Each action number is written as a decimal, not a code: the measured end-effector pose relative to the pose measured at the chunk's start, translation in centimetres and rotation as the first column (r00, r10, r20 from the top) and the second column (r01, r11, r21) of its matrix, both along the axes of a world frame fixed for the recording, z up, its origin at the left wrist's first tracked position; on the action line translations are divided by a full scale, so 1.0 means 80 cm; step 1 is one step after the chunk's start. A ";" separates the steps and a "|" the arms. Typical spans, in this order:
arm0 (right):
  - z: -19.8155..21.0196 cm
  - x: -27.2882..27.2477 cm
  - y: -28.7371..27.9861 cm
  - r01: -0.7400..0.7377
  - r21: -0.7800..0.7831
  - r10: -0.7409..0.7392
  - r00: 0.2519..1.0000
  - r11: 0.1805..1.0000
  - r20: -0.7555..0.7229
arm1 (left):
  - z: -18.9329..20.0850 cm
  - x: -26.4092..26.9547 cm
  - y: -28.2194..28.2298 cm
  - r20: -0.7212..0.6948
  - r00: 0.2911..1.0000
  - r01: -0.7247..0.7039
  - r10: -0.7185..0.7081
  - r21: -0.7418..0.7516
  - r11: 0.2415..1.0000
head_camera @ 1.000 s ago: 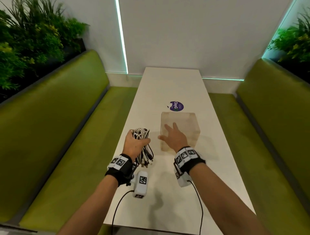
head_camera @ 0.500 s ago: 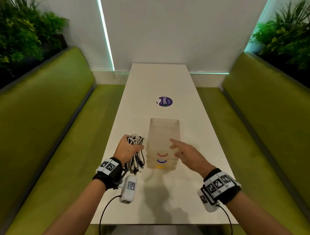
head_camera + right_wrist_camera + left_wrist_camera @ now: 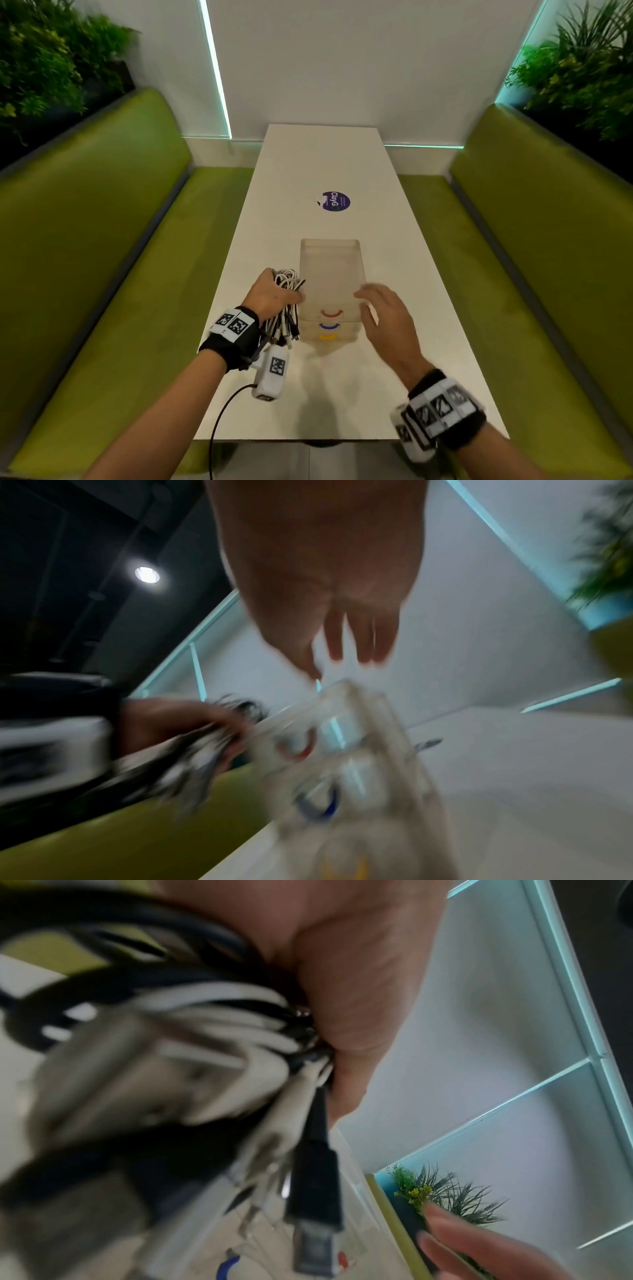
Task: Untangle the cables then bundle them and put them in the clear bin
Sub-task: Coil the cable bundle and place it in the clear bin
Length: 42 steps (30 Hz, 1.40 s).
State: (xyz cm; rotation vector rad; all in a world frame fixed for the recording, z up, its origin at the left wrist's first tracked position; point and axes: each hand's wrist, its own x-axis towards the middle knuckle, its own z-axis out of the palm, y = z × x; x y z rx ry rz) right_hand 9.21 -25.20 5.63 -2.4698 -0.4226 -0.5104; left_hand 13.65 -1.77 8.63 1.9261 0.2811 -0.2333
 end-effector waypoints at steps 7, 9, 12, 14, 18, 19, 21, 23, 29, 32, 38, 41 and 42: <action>-0.070 -0.023 0.052 -0.268 -0.411 -0.080 0.749 0.872 -0.658 | -0.008 0.011 0.008 -0.086 0.996 0.028 -0.031 -0.033 0.999; -0.080 -0.016 0.061 -0.266 -0.450 -0.105 0.756 0.852 -0.646 | -0.015 0.015 0.010 -0.105 0.994 0.027 -0.030 -0.030 0.999; -0.087 -0.015 0.069 -0.259 -0.439 -0.104 0.754 0.860 -0.649 | -0.018 0.015 0.012 -0.124 0.992 0.006 -0.013 -0.061 0.998; -0.082 -0.015 0.068 -0.235 -0.390 -0.084 0.757 0.890 -0.648 | -0.021 0.014 0.012 -0.130 0.991 -0.010 -0.002 -0.088 0.996; -0.064 -0.038 0.058 -0.317 -0.345 -0.005 0.729 0.884 -0.684 | -0.015 0.009 0.006 -0.128 0.991 -0.058 0.042 -0.124 0.991; -0.060 -0.051 0.055 -0.369 -0.350 0.020 0.711 0.861 -0.703 | -0.012 0.007 0.004 -0.130 0.990 -0.062 0.045 -0.129 0.990; -0.057 -0.077 0.048 -0.453 -0.359 0.064 0.688 0.816 -0.723 | -0.009 0.005 0.001 -0.141 0.989 -0.068 0.048 -0.138 0.988; -0.053 -0.091 0.043 -0.465 -0.341 0.095 0.691 0.817 -0.716 | -0.013 0.006 0.002 -0.146 0.988 -0.078 0.055 -0.156 0.985; -0.048 -0.074 0.040 -0.365 -0.345 0.066 0.763 0.865 -0.643 | -0.020 0.009 0.004 -0.166 0.984 -0.086 0.059 -0.160 0.983; -0.050 -0.076 0.042 -0.428 -0.340 0.074 0.706 0.838 -0.704 | -0.020 0.007 0.003 -0.163 0.984 -0.097 0.071 -0.158 0.983; -0.019 -0.075 0.028 -0.338 -0.138 0.137 0.675 0.931 -0.725 | -0.010 -0.006 0.002 -0.146 0.988 -0.066 0.041 -0.171 0.983; 0.014 -0.071 0.022 -0.115 0.148 0.184 0.737 0.982 -0.651 | -0.005 -0.029 0.005 -0.096 0.995 -0.060 0.042 -0.196 0.979; 0.024 -0.068 0.024 -0.065 0.243 0.209 0.742 0.968 -0.637 | -0.001 -0.040 0.004 -0.065 0.996 -0.067 0.054 -0.217 0.974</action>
